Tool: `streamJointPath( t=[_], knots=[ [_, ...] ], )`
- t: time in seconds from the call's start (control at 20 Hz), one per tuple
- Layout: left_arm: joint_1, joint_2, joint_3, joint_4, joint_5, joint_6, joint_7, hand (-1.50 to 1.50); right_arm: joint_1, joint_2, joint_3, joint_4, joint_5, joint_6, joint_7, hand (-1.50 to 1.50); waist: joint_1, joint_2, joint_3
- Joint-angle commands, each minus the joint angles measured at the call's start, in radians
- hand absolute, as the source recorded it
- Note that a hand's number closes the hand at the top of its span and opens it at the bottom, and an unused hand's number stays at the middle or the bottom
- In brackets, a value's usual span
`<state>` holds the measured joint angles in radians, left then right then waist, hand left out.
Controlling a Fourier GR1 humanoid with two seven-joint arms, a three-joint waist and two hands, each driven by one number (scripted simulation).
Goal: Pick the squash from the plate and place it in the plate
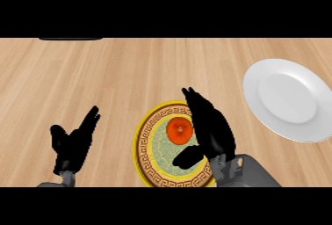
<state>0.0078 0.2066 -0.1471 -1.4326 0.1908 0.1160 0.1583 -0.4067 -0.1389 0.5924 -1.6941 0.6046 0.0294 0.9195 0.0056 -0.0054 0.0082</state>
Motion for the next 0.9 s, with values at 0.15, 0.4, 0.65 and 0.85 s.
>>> streamJointPath(
  t=[0.15, 0.4, 0.65, 0.85],
  knots=[
    [0.007, -0.027, -0.008, -0.049, 0.009, -0.01, 0.109, 0.0, 0.017, 0.063, 0.019, 0.058, 0.122, 0.019, 0.019, -1.5, -0.002, 0.004, -0.008],
    [-0.008, -0.035, 0.014, -0.022, -0.006, -0.009, 0.108, 0.0, 0.002, 0.064, -0.032, 0.147, 0.148, 0.053, -0.016, -1.5, -0.002, 0.005, -0.008],
    [0.021, -0.088, -0.02, -0.046, -0.058, 0.028, 0.099, 0.0, 0.062, 0.099, -0.026, 0.208, 0.203, 0.017, -0.069, -1.5, -0.003, 0.005, -0.008],
    [-0.046, -0.062, 0.043, 0.07, -0.041, -0.038, 0.049, 0.0, 0.001, 0.128, -0.071, 0.277, 0.182, 0.063, -0.099, -1.5, -0.005, 0.006, -0.008]
  ],
)
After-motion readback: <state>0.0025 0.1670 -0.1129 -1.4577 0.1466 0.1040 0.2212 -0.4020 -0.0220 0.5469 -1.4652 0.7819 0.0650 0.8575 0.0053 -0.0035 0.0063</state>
